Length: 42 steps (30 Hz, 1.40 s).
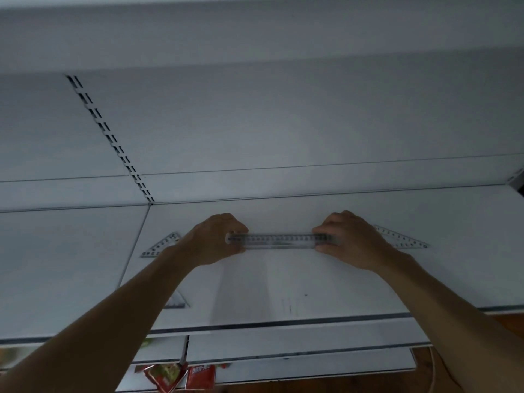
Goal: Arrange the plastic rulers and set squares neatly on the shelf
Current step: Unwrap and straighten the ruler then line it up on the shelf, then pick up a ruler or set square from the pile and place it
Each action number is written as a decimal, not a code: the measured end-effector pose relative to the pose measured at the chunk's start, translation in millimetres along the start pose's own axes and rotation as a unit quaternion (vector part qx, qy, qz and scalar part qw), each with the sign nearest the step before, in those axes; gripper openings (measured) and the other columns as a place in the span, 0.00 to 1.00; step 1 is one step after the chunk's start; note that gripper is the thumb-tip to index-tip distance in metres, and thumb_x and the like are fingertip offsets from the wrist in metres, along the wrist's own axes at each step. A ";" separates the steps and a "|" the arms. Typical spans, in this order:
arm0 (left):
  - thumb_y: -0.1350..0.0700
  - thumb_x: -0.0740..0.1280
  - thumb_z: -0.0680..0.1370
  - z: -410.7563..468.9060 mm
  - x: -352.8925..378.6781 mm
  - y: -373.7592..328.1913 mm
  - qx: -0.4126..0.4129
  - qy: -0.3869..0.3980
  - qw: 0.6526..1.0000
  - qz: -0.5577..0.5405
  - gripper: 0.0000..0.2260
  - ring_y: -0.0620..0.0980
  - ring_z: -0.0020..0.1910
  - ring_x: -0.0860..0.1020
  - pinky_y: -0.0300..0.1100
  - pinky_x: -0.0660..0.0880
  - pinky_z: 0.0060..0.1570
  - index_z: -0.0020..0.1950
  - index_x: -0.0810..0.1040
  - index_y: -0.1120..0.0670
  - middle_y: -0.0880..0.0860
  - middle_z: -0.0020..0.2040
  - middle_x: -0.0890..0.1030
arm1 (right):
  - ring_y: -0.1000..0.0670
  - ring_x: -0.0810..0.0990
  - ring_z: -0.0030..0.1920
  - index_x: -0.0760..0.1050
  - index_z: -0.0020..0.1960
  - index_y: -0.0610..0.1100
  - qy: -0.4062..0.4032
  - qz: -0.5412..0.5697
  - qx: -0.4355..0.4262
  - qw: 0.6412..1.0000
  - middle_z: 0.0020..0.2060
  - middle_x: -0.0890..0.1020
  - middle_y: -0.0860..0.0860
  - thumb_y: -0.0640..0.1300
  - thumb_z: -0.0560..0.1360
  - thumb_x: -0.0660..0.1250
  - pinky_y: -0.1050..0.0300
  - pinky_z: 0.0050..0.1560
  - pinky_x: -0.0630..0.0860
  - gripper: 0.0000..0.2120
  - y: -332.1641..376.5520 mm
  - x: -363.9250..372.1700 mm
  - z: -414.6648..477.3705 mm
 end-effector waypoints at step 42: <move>0.46 0.68 0.75 -115.2 -54.2 -18.5 -0.228 -0.189 0.954 -0.039 0.11 0.42 0.47 0.78 0.37 0.73 0.49 0.56 0.79 0.46 0.43 0.49 0.79 | 0.57 0.77 0.49 0.79 0.57 0.50 0.017 0.197 -0.011 0.980 0.53 0.79 0.56 0.52 0.74 0.68 0.62 0.51 0.70 0.13 117.8 -15.9 63.9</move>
Point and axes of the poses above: each hand's wrist, its own z-axis towards the middle knuckle, its own x-axis out of the palm, y = z × x, the point moved 5 cm from there along z, towards the middle knuckle
